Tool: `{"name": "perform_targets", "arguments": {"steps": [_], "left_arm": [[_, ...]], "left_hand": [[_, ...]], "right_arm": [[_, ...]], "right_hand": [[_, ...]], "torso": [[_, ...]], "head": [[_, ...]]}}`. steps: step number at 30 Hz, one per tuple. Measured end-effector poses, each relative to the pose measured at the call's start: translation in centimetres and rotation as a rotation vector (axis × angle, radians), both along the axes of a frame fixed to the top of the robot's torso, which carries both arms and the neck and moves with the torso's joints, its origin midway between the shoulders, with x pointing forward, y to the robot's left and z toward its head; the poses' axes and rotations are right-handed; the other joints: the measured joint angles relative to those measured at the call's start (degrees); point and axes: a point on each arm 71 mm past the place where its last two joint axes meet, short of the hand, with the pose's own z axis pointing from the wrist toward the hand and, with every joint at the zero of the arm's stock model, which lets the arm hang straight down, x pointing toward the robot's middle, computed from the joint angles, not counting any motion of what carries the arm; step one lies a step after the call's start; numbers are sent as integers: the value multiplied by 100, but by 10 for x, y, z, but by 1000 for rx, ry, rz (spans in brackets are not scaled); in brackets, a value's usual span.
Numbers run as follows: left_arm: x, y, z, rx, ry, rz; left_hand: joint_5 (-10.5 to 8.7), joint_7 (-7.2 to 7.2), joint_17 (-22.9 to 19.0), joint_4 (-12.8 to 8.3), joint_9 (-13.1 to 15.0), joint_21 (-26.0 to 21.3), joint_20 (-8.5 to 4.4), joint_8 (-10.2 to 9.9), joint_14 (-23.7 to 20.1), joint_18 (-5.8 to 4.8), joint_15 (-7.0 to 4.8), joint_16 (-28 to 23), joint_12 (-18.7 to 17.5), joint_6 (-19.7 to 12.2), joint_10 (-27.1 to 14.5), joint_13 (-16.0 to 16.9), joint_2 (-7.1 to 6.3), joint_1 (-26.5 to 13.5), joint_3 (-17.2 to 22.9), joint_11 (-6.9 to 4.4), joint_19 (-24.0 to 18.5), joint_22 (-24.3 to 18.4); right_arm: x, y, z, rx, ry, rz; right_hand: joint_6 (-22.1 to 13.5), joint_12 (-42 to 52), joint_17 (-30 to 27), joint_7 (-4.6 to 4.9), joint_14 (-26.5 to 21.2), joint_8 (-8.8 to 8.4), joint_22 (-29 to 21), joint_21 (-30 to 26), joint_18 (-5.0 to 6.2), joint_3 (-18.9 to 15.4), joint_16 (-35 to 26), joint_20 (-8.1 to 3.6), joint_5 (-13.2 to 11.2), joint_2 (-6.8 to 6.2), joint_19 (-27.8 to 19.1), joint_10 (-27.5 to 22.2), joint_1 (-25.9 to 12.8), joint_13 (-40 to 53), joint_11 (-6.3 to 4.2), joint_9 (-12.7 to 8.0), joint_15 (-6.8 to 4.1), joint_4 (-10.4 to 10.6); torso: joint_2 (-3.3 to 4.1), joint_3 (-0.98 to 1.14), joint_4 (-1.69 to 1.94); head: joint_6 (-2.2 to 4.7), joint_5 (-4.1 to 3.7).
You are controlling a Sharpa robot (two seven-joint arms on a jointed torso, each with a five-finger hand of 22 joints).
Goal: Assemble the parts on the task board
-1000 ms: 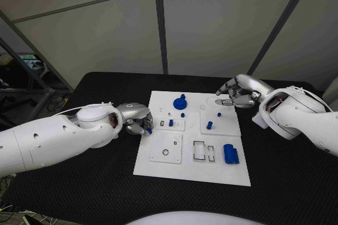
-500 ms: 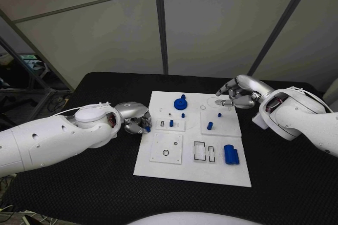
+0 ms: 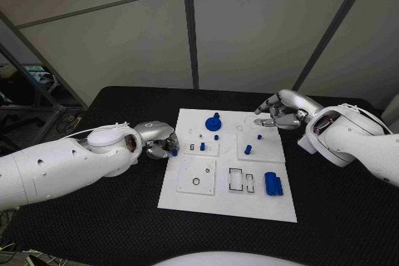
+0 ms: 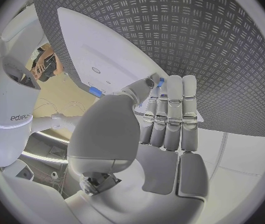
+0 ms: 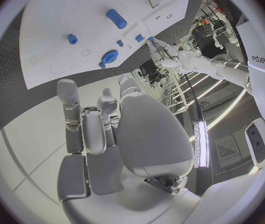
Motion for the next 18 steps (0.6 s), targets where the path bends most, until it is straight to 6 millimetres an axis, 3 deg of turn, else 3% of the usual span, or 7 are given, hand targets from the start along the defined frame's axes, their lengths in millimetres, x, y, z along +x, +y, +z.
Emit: {"name": "perform_targets", "arguments": {"steps": [18], "left_arm": [[-3, 1, 3, -59, -10, -4]], "left_hand": [[-12, 40, 27, 94, 10, 0, 0, -44, 29, 1, -12, 0, -60, 40, 83, 62, -150, -89, 75, -20, 0, 24]], "right_arm": [[0, 0, -1, 0, 1, 0]], "right_hand": [[0, 0, 0, 0, 0, 0, 0, 0, 0, 0, 0, 0, 0, 0, 0, 0, 0, 0, 0, 0, 0, 0]], "torso": [[-1, -2, 3]], "head": [[4, -14]]}}
